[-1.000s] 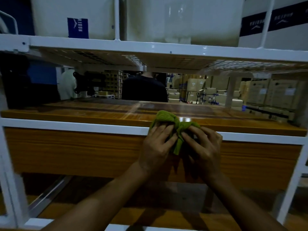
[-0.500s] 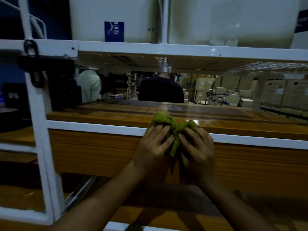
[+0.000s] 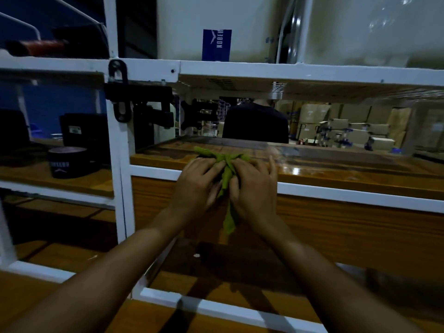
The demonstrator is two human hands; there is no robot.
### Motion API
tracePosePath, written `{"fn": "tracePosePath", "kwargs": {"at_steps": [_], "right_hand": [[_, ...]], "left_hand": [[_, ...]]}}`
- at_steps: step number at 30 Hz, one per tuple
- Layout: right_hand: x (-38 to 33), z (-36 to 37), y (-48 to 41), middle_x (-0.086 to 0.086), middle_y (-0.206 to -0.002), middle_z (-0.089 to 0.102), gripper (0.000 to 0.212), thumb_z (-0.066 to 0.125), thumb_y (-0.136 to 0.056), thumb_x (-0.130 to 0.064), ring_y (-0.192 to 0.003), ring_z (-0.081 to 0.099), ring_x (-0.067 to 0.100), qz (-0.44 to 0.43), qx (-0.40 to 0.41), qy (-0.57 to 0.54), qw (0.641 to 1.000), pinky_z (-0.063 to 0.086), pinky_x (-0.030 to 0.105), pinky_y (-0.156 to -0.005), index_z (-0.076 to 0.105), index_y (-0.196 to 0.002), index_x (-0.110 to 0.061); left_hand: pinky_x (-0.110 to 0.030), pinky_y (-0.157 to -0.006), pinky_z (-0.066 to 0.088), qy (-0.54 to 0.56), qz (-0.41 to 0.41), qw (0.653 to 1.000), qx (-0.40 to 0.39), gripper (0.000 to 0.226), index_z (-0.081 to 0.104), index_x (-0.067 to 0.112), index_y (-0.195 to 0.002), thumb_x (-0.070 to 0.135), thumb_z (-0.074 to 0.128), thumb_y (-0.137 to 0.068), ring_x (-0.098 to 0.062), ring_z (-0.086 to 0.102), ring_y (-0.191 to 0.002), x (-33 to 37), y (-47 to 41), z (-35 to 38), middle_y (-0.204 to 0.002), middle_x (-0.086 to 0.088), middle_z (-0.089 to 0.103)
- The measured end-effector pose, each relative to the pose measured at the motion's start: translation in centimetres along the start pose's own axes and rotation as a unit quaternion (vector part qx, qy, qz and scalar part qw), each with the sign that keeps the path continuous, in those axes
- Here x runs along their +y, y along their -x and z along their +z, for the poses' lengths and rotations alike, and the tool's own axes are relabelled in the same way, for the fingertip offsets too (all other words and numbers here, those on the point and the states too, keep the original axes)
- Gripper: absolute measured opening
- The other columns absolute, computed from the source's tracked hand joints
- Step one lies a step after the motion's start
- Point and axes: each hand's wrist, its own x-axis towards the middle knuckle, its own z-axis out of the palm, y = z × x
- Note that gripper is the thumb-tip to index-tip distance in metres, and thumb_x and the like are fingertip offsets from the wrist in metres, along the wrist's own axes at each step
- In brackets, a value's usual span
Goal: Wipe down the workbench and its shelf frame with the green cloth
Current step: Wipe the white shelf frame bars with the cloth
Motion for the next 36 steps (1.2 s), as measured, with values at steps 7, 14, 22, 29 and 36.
{"fn": "tracePosePath", "kwargs": {"at_steps": [7, 14, 22, 29, 36], "right_hand": [[4.8, -3.7, -0.4, 0.003, -0.091, 0.072, 0.029, 0.047, -0.089, -0.025, -0.101, 0.059, 0.026, 0.016, -0.036, 0.065, 0.997, 0.007, 0.051, -0.120, 0.071, -0.100, -0.015], [13.3, -9.2, 2.0, 0.007, -0.096, 0.072, 0.039, 0.039, -0.089, -0.029, -0.100, 0.061, 0.028, 0.027, -0.044, 0.114, 0.992, 0.006, 0.050, -0.119, 0.070, -0.106, -0.011], [23.4, -17.5, 5.1, 0.011, -0.094, 0.072, 0.041, 0.039, -0.087, -0.029, -0.098, 0.061, 0.031, 0.086, -0.023, 0.178, 0.980, 0.017, 0.058, -0.117, 0.071, -0.102, -0.007], [29.7, -22.4, 7.1, 0.012, -0.094, 0.071, 0.044, 0.036, -0.087, -0.031, -0.102, 0.059, 0.032, 0.149, 0.004, 0.189, 0.971, 0.016, 0.057, -0.118, 0.071, -0.100, -0.007], [28.9, -21.1, 7.1, 0.015, -0.091, 0.068, 0.043, 0.035, -0.085, -0.027, -0.097, 0.059, 0.034, 0.184, 0.060, 0.156, 0.969, 0.022, 0.054, -0.117, 0.069, -0.098, -0.005]], "left_hand": [[-0.042, -0.091, 0.040, 0.004, -0.006, 0.998, -0.062, 0.043, 0.065, 0.005, -0.121, 0.031, 0.050, -0.091, -0.035, 0.060, -0.103, 4.5, -3.2, 2.6, -0.113, -0.017, 0.066], [-0.042, -0.083, 0.049, 0.006, 0.051, 0.997, -0.064, 0.039, 0.068, 0.005, -0.115, 0.029, 0.055, -0.088, -0.033, 0.064, -0.098, 13.0, -7.0, 7.6, -0.108, -0.015, 0.069], [-0.039, -0.071, 0.049, 0.014, 0.087, 0.990, -0.111, 0.041, 0.069, 0.009, -0.107, 0.033, 0.045, -0.084, -0.031, 0.065, -0.085, 25.6, -12.3, 13.3, -0.096, -0.012, 0.070], [-0.039, -0.074, 0.049, 0.034, 0.084, 0.988, -0.126, 0.033, 0.067, 0.011, -0.107, 0.029, 0.062, -0.080, -0.030, 0.064, -0.086, 33.7, -15.5, 17.0, -0.095, -0.010, 0.069], [-0.035, -0.067, 0.047, 0.055, 0.095, 0.988, -0.106, 0.029, 0.070, 0.015, -0.105, 0.032, 0.061, -0.084, -0.028, 0.064, -0.080, 33.2, -15.8, 17.3, -0.089, -0.006, 0.070]]}}
